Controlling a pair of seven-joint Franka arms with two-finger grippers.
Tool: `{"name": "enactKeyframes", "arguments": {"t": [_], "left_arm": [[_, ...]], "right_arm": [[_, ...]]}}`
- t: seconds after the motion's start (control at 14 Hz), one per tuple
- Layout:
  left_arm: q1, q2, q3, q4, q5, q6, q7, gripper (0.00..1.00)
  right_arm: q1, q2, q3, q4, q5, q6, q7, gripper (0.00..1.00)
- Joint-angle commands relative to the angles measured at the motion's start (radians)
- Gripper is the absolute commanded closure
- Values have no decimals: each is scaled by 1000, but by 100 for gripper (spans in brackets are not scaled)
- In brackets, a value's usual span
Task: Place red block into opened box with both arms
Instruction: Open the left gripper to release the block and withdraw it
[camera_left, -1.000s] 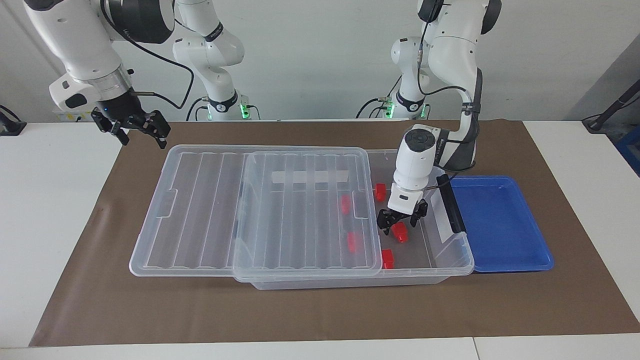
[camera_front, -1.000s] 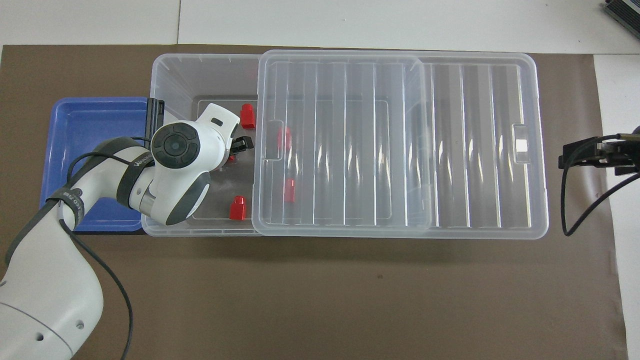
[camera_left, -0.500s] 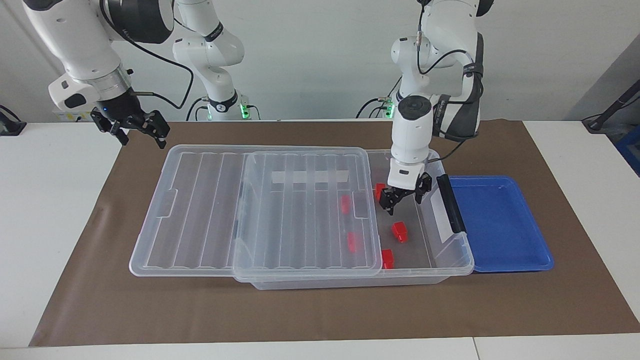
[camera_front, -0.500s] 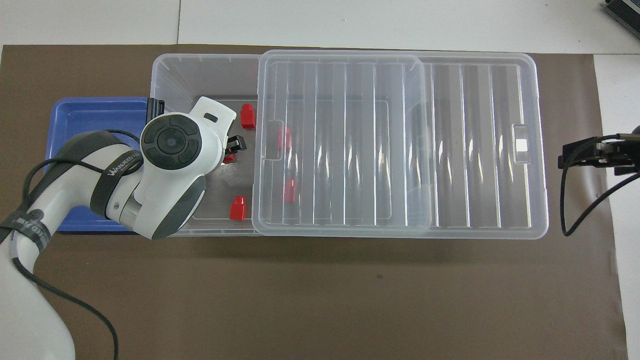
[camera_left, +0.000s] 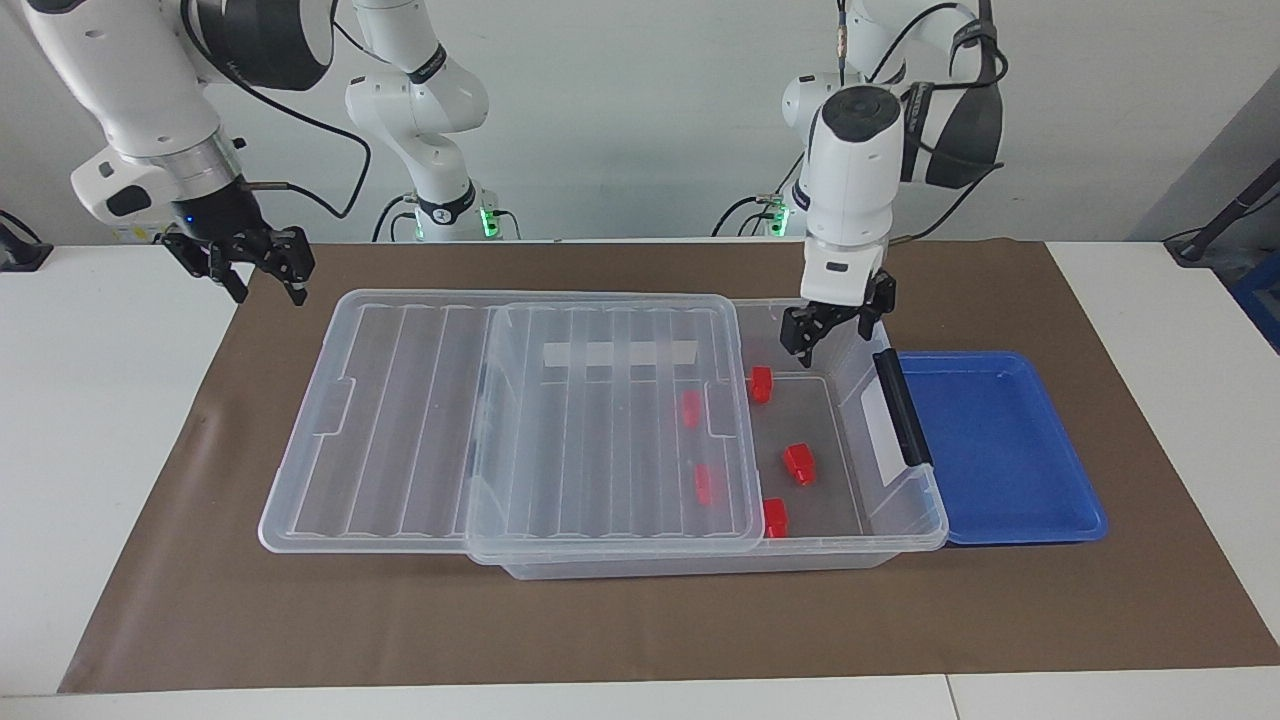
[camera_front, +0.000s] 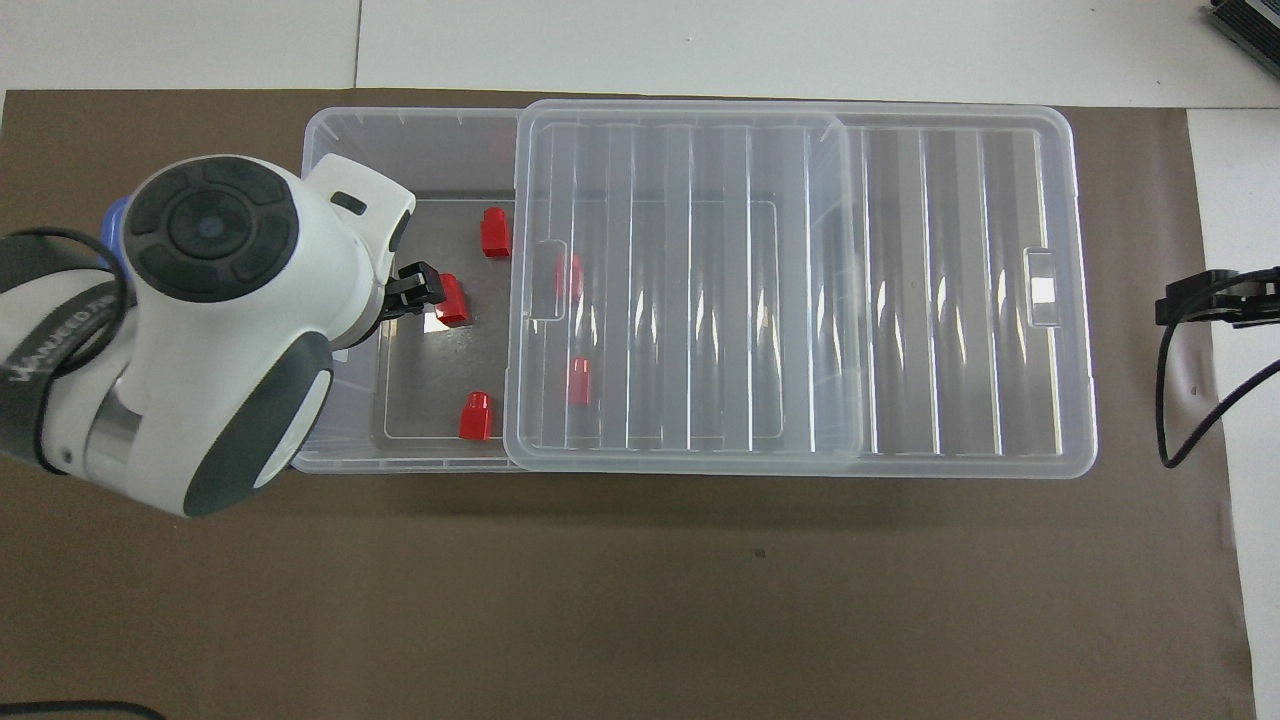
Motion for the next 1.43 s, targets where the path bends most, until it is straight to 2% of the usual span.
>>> {"name": "enactKeyframes", "arguments": {"t": [0.0, 0.21, 0.36, 0.57, 0.71, 1.14, 1.36], "left_arm": [[142, -79, 10, 19, -77, -107, 277, 0], [271, -105, 13, 18, -77, -132, 531, 0], [301, -105, 13, 16, -77, -126, 587, 0], [304, -107, 12, 7, -100, -74, 593, 0], [304, -105, 12, 9, -134, -70, 592, 0], [296, -103, 5, 21, -137, -77, 595, 0], [302, -100, 5, 30, -137, -90, 599, 0]], "right_arm": [[-42, 61, 3, -11, 3, 109, -67, 100], [-68, 156, 4, -11, 18, 229, -173, 100], [-59, 205, 7, -8, 24, 264, -179, 100], [-50, 243, 10, -8, 99, 274, -185, 100], [-24, 248, 12, -11, 108, 281, -188, 100], [25, 259, 18, -12, 108, 294, -175, 100], [76, 259, 18, -14, 108, 297, -86, 100]]}}
